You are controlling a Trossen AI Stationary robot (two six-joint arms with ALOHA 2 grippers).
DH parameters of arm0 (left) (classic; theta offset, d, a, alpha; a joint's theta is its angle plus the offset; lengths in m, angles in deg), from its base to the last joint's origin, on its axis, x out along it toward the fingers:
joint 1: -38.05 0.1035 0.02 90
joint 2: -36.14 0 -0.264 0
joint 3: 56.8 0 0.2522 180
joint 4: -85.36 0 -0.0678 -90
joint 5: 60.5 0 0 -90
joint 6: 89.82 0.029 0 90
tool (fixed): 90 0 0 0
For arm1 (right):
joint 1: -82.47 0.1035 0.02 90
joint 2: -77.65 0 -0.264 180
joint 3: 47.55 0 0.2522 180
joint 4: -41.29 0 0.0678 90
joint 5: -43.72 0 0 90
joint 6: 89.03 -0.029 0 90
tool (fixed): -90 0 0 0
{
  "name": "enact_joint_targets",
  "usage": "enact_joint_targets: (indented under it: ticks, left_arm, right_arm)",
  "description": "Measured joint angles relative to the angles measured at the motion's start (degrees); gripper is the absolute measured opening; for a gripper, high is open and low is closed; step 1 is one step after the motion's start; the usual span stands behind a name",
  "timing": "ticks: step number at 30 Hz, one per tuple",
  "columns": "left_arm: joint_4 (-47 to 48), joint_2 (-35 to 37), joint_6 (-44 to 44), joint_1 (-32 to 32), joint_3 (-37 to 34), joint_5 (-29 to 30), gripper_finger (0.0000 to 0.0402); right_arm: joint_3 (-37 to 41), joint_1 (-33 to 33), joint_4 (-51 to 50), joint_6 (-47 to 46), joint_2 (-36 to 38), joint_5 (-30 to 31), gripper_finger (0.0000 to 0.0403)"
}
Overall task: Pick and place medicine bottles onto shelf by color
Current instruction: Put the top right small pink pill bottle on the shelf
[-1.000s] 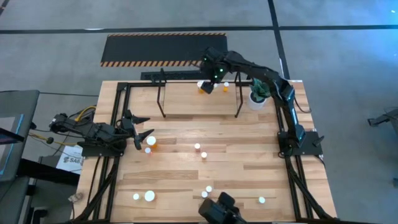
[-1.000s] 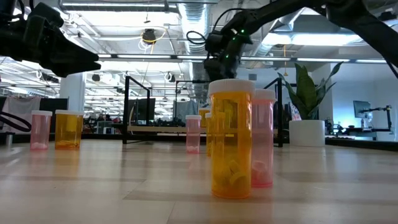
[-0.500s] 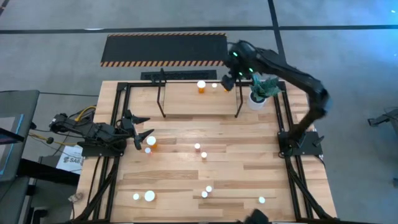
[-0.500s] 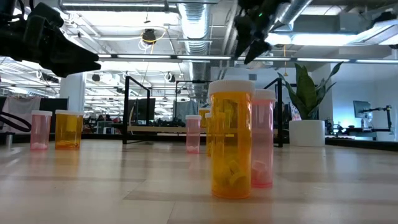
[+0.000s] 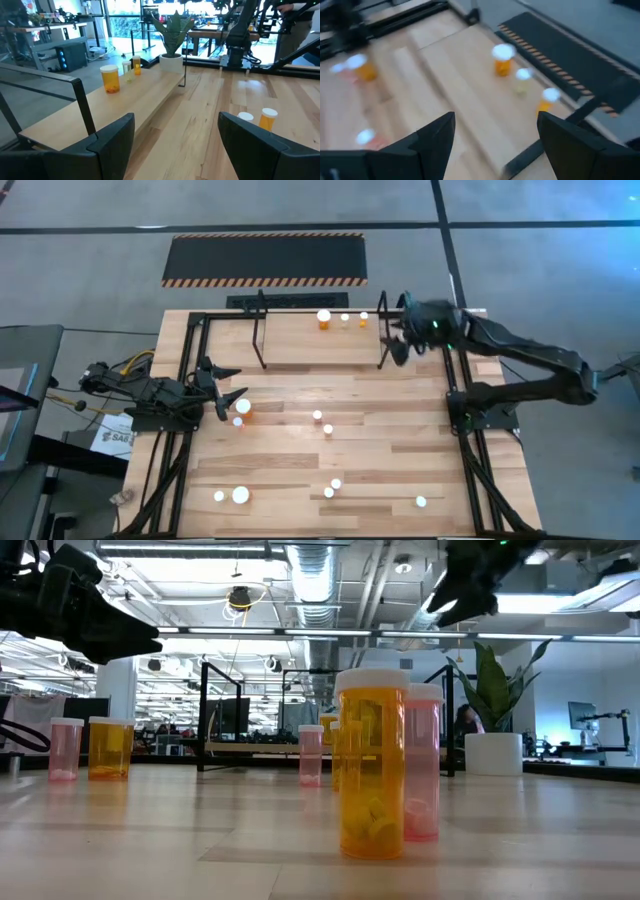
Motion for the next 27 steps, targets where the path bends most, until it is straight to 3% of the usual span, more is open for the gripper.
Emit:
enact_joint_targets:
  ticks: [6,12,20,27]
  left_arm:
    - [0.0,0.0,0.0,0.0,0.0,0.0,0.0273]
    - [0.0,0.0,0.0,0.0,0.0,0.0,0.0273]
    - [0.0,0.0,0.0,0.0,0.0,0.0,0.0273]
    - [0.0,0.0,0.0,0.0,0.0,0.0,0.0273]
  right_arm:
    - [5.7,11.4,1.9,-2.1,7.5,2.2,0.0301]
    - [9.7,24.2,6.1,-5.2,8.0,6.8,0.0301]
    - [14.2,37.4,18.4,-7.5,-1.3,13.1,0.0301]
    - [14.3,38.6,36.6,-1.9,-13.3,13.3,0.0301]
